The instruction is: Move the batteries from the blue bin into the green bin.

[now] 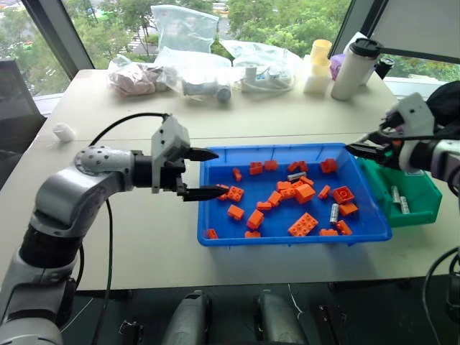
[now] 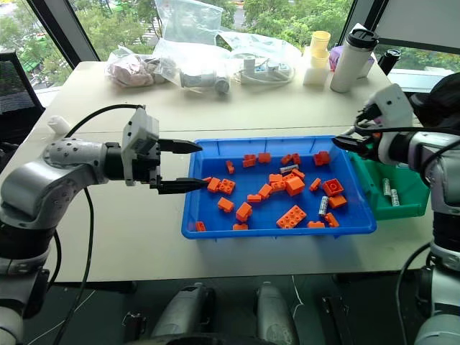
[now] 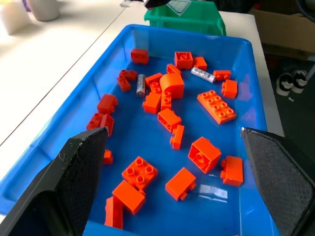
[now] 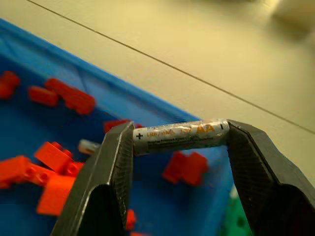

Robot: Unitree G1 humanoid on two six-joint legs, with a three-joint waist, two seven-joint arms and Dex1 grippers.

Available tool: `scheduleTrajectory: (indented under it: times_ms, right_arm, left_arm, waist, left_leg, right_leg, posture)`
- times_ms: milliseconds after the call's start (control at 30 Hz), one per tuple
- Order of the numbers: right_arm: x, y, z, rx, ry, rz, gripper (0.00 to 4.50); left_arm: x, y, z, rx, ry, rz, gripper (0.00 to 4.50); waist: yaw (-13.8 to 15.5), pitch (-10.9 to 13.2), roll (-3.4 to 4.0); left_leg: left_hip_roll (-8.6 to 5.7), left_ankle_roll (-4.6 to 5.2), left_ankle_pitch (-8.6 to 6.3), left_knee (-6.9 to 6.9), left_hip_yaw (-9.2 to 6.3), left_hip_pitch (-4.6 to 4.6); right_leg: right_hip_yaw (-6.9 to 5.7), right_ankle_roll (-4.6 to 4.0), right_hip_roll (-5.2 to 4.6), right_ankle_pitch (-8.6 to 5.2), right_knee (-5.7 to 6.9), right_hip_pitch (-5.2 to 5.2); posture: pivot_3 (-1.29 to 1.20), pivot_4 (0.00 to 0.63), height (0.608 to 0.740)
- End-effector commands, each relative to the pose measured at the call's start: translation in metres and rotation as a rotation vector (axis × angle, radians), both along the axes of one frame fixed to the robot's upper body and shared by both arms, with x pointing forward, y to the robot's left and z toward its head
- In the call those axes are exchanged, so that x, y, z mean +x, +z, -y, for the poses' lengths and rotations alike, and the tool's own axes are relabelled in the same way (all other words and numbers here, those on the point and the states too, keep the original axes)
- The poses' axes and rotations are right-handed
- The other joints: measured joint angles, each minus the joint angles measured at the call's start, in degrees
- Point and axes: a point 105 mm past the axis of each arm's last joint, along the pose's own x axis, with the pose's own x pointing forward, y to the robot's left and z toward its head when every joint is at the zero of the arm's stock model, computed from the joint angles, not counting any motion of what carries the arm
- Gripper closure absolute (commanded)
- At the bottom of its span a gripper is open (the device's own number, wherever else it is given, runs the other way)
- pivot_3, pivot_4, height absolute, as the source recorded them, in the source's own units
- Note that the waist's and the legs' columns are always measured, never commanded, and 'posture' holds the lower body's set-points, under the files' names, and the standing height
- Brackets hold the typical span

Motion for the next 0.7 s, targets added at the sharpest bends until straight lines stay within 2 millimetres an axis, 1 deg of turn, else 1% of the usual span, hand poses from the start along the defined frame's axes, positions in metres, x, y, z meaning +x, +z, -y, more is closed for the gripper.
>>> scheduleTrajectory:
  times_ms: [33,100,200,367,433,467,500,533,600,700]
  right_arm:
    - [-0.009,0.007,0.033,-0.069,-0.138,0.049,2.32]
    - [-0.011,0.001,0.046,-0.073,-0.206,0.043,2.32]
    - [-0.011,-0.004,0.058,-0.067,-0.268,0.041,2.32]
    - [-0.013,-0.012,0.070,-0.080,-0.317,0.031,2.32]
    - [-0.013,-0.014,0.073,-0.082,-0.320,0.031,1.26]
    - [-0.012,-0.013,0.074,-0.090,-0.325,0.036,0.84]
    - [-0.011,-0.012,0.075,-0.093,-0.331,0.043,0.30]
    - [-0.010,-0.011,0.076,-0.096,-0.336,0.047,0.05]
    - [-0.010,-0.007,0.076,-0.107,-0.332,0.061,0.05]
    - [-0.008,0.009,0.068,-0.103,-0.280,0.113,0.05]
  left_arm:
    - [0.006,0.004,0.011,0.038,-0.053,0.085,0.00]
    - [0.009,0.003,0.013,0.051,-0.064,0.096,0.00]
    - [0.011,0.004,0.013,0.061,-0.077,0.109,0.00]
    - [0.011,0.005,0.012,0.071,-0.079,0.121,0.00]
    - [0.009,0.005,0.012,0.077,-0.079,0.122,0.00]
    - [0.008,0.005,0.010,0.082,-0.077,0.121,0.00]
    - [0.008,0.005,0.009,0.085,-0.075,0.120,0.00]
    - [0.008,0.005,0.008,0.088,-0.073,0.120,0.00]
    - [0.009,0.005,0.007,0.091,-0.067,0.120,0.00]
    - [0.009,0.004,0.005,0.098,-0.063,0.121,0.00]
  waist:
    - [-0.29,-0.01,0.01]
    - [-1.62,0.00,0.06]
    - [-1.40,-0.01,0.07]
    - [-1.15,-0.01,0.07]
    - [-1.12,-0.01,0.07]
    - [-1.09,-0.01,0.07]
    - [-1.09,-0.01,0.07]
    - [-1.10,-0.01,0.07]
    - [-1.11,-0.01,0.07]
    - [-1.19,-0.01,0.08]
  left_leg:
    - [0.01,0.00,0.00,0.00,0.01,0.02]
    - [0.07,0.00,0.00,-0.02,0.01,0.04]
    - [0.15,0.00,0.00,-0.04,0.02,0.07]
    - [0.14,0.00,0.00,-0.03,0.02,0.06]
    - [0.14,0.00,0.00,-0.02,0.03,0.06]
    - [0.14,0.00,0.00,-0.01,0.03,0.05]
    - [0.13,0.00,0.00,-0.01,0.03,0.05]
    - [0.13,0.00,0.00,-0.01,0.03,0.05]
    - [0.13,0.00,0.00,-0.01,0.03,0.06]
    - [0.13,0.00,0.00,-0.01,0.03,0.06]
  right_leg:
    - [0.02,0.00,0.02,0.00,0.02,0.00]
    - [0.03,0.00,0.08,0.00,0.04,0.00]
    - [0.11,0.00,0.22,0.00,0.06,-0.01]
    - [0.12,0.00,0.21,0.00,0.05,-0.01]
    - [0.12,0.00,0.20,0.00,0.05,-0.01]
    - [0.12,0.00,0.20,0.00,0.05,-0.01]
    - [0.12,0.00,0.20,0.00,0.06,-0.01]
    - [0.12,0.00,0.19,0.00,0.06,-0.01]
    - [0.12,0.00,0.20,0.00,0.06,-0.01]
    - [0.12,0.00,0.20,0.00,0.06,-0.01]
  posture:
    - [0.00,0.150,0.740]
    - [0.00,0.150,0.740]
    - [0.00,0.150,0.740]
    - [0.00,0.150,0.740]
    - [0.00,0.150,0.740]
    - [0.00,0.150,0.740]
    - [0.00,0.150,0.740]
    - [0.00,0.150,0.740]
    - [0.00,0.150,0.740]
    - [0.00,0.150,0.740]
